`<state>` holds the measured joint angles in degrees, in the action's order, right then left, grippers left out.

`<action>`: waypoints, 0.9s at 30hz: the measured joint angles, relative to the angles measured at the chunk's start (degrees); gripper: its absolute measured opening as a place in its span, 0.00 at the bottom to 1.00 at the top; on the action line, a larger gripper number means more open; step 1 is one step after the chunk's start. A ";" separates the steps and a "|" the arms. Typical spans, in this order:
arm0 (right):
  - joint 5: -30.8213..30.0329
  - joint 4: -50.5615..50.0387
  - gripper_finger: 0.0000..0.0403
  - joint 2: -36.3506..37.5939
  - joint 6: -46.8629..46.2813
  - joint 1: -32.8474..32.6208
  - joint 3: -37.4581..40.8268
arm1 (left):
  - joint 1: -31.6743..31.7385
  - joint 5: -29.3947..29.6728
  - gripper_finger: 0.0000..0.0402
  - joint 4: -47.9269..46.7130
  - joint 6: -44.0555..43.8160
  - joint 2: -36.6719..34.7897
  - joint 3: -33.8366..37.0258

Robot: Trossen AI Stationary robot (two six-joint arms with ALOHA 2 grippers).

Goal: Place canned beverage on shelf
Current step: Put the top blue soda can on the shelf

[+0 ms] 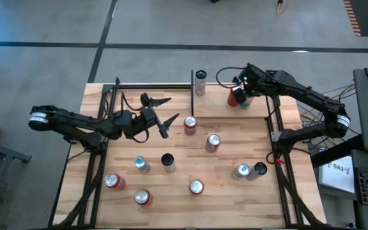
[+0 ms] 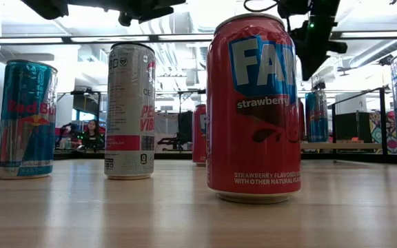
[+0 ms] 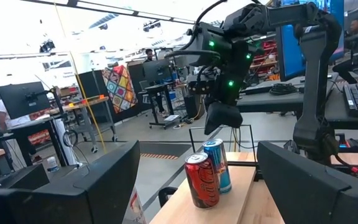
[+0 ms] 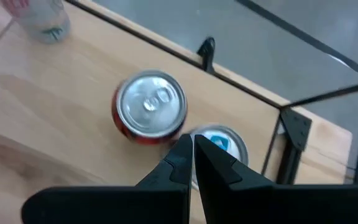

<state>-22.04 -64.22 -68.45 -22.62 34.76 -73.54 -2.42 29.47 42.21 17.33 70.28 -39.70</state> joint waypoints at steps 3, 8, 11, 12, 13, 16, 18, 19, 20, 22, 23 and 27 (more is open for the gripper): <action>-0.01 1.06 0.02 0.00 0.08 0.00 1.19 | 0.00 0.00 0.77 -0.30 -0.49 0.00 0.00; -0.64 1.99 0.02 0.00 0.10 0.00 4.57 | -0.01 0.00 0.77 -0.31 -1.23 0.00 0.00; -0.94 2.26 0.02 0.02 0.08 0.00 5.86 | 0.00 0.00 0.77 -0.32 -1.34 0.00 0.00; -0.94 2.30 0.02 0.02 0.08 0.00 6.17 | 0.00 0.00 0.77 -0.32 -1.34 0.00 0.00; -0.98 2.31 0.02 0.02 0.10 0.00 6.36 | 0.00 0.00 0.77 -0.32 -1.36 0.00 0.00; -0.99 2.35 0.02 0.07 0.92 0.00 6.54 | 0.00 0.00 0.77 -0.32 -1.44 0.00 0.00; -0.57 2.27 0.02 0.07 2.09 0.00 6.54 | 0.00 0.00 0.77 -0.31 -1.66 0.00 0.00; -0.36 2.10 0.02 0.08 2.51 0.00 6.54 | 0.00 0.00 0.77 -0.30 -1.77 0.00 0.00; -0.21 1.73 0.02 0.09 2.81 0.00 6.54 | 0.00 0.00 0.77 -0.30 -1.80 0.00 0.00; -0.12 0.95 0.02 0.12 3.94 0.00 6.54 | 0.00 0.00 0.77 -0.30 -1.80 0.00 0.00; -0.06 0.48 0.02 0.16 4.61 0.00 6.54 | 0.00 0.00 0.77 -0.30 -1.82 0.00 0.00; -0.16 -0.55 0.02 0.30 5.80 -0.02 6.54 | 0.00 0.00 0.77 -0.30 -1.84 0.00 0.00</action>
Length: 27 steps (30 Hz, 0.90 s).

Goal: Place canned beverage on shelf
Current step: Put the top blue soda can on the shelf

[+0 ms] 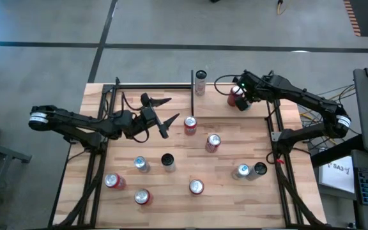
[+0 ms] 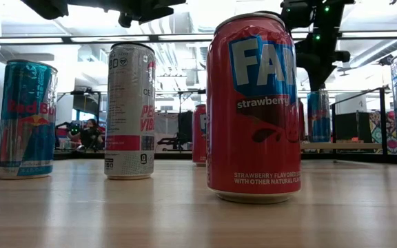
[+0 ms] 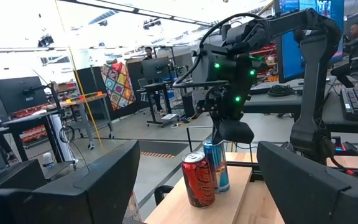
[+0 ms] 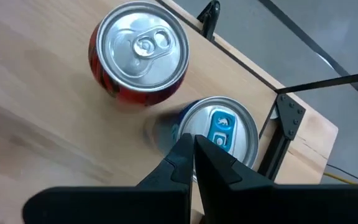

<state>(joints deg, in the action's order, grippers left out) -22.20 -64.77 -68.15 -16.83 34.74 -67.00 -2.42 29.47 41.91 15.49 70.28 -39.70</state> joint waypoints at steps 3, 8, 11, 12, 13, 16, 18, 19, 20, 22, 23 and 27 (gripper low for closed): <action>0.09 -0.07 0.02 0.22 0.23 0.00 0.00 | 0.00 0.00 0.77 0.00 0.00 0.00 0.00; -0.19 0.66 0.02 0.72 0.10 0.01 0.04 | 0.00 0.00 0.77 0.00 -0.47 0.00 0.00; -0.26 0.73 0.02 0.75 0.21 0.02 0.04 | 0.00 0.00 0.77 0.00 -0.57 0.00 0.00; -0.26 0.78 0.02 0.75 0.18 0.02 0.04 | 0.00 0.00 0.77 0.00 -0.62 0.00 0.00; -0.26 0.76 0.02 0.80 0.12 0.02 0.04 | 0.00 0.00 0.77 0.00 -0.75 0.00 0.00; -0.27 0.75 0.02 0.96 0.01 0.02 -0.10 | 0.00 0.00 0.77 0.00 -1.01 0.00 0.00; -0.28 0.76 0.02 1.04 -0.03 0.02 -0.41 | 0.00 0.00 0.77 0.00 -1.03 0.00 0.00; -0.28 0.76 0.02 1.08 -0.03 0.02 -0.57 | -0.01 0.00 0.77 0.00 -1.11 0.00 0.00; -0.28 0.74 0.02 1.08 -0.03 0.02 -0.68 | -0.01 0.00 0.77 0.00 -1.27 0.00 0.00; -0.28 0.78 0.02 1.08 -0.03 0.02 -1.00 | 0.00 0.00 0.77 0.00 -1.49 0.00 0.00; -0.28 0.75 0.02 1.08 -0.02 0.02 -1.13 | -0.01 0.00 0.77 0.00 -1.49 0.00 0.00; -0.29 0.78 0.02 1.08 0.20 0.02 -1.72 | -0.02 0.00 0.77 0.00 -1.15 0.00 0.00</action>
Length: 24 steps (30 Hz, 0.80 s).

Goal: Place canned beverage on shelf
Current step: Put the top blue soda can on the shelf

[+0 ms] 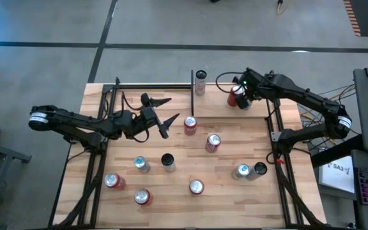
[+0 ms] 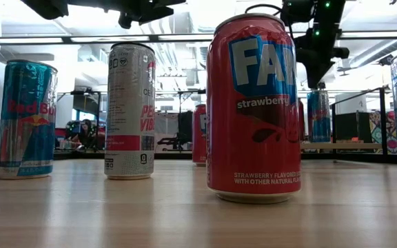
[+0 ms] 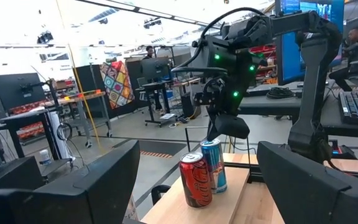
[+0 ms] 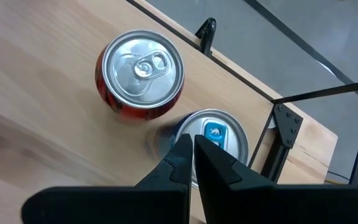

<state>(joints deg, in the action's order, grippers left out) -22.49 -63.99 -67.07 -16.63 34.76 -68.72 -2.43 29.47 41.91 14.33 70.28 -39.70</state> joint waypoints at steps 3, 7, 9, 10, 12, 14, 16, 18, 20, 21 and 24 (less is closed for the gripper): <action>0.01 0.02 0.02 0.02 -0.08 0.00 -0.29 | 0.01 0.00 0.77 0.27 1.17 0.02 0.00; 0.01 0.00 0.02 0.02 -0.34 0.00 -0.34 | 0.02 0.00 0.77 1.15 1.55 0.02 0.00; 0.06 0.00 0.02 0.02 -1.13 0.00 -0.34 | 0.02 0.00 0.77 1.09 2.03 0.02 0.00; 0.12 0.00 0.02 0.02 -1.64 0.00 -0.31 | 0.00 0.00 0.77 1.09 2.13 0.02 0.00; 0.16 0.00 0.02 0.02 -2.13 0.00 0.00 | 0.01 0.00 0.77 1.12 2.26 0.02 0.00; 0.20 0.03 0.02 0.01 -2.66 0.00 0.37 | 0.02 0.00 0.77 1.09 2.27 0.02 0.00; 0.20 0.05 0.02 0.02 -2.90 0.00 0.74 | 0.00 0.00 0.77 1.09 2.28 0.02 0.00; 0.18 0.37 0.02 0.02 -2.90 0.00 1.32 | 0.01 0.00 0.77 0.96 2.07 0.02 0.00; 0.20 0.44 0.02 0.02 -2.94 0.00 1.69 | 0.00 0.00 0.77 0.75 1.85 0.02 0.00; 0.19 0.42 0.02 0.02 -2.94 0.00 1.77 | 0.02 0.00 0.77 0.74 1.83 0.02 0.00; 0.30 0.42 0.02 0.02 -2.39 0.00 1.82 | 0.01 0.00 0.77 0.76 1.75 0.02 0.00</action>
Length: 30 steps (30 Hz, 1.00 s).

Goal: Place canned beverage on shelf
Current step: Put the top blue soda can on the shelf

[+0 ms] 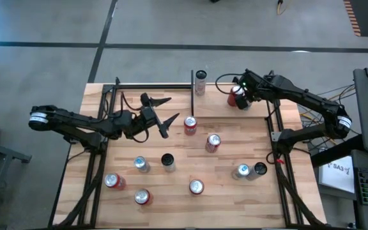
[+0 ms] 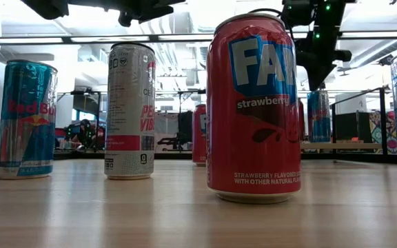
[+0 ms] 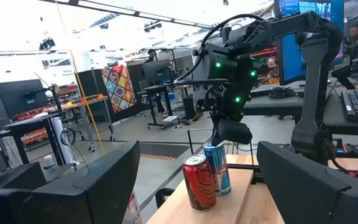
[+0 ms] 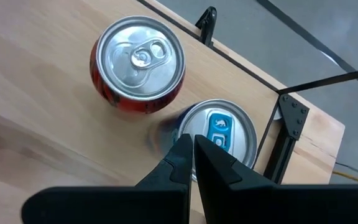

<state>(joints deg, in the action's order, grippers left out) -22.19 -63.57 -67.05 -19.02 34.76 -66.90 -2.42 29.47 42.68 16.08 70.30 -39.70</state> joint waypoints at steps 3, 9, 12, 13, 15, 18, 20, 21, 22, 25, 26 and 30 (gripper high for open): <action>0.90 -0.64 0.02 0.00 2.64 0.00 0.00 | 0.01 0.00 0.77 0.00 -0.07 0.00 0.00; 1.63 -2.35 0.02 0.02 5.04 0.00 0.00 | -0.01 0.00 0.77 0.01 -0.07 0.00 0.00; 1.63 -2.19 0.02 0.34 5.10 0.00 0.03 | 0.00 0.00 0.77 0.03 -0.07 0.00 0.00; 1.58 -2.01 0.02 0.43 5.10 0.00 0.02 | 0.01 0.00 0.77 0.07 -0.07 0.00 0.00; 1.20 -1.96 0.02 0.56 4.72 0.00 -0.25 | 0.00 0.00 0.77 0.04 -0.10 0.00 0.00; 1.17 -0.86 0.02 0.72 4.10 0.00 -0.71 | 0.01 0.00 0.77 0.07 -0.10 0.00 0.00; 1.20 -0.02 0.02 0.72 4.10 0.00 -0.88 | 0.01 0.00 0.77 0.07 -0.13 0.00 0.00; 1.20 0.46 0.02 0.72 4.11 0.00 -0.91 | -0.02 0.00 0.77 0.07 -0.25 0.00 0.00; 1.20 0.68 0.02 0.72 4.08 0.00 -0.90 | -0.02 0.00 0.77 0.07 -0.34 0.00 0.00; 1.20 1.61 0.02 0.70 4.02 0.00 -0.56 | 0.01 0.00 0.77 0.04 -0.40 0.00 0.00; 1.20 1.58 0.02 0.69 3.86 0.00 -0.46 | -0.01 0.00 0.77 0.04 -0.42 0.00 0.00; 1.20 1.74 0.02 0.68 3.12 0.00 -0.20 | 0.00 -0.01 0.77 0.02 -0.54 0.00 0.00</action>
<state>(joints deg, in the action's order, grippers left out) -20.99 -61.83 -66.37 -15.91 34.76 -67.09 -2.43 29.47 42.70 15.55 70.30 -39.70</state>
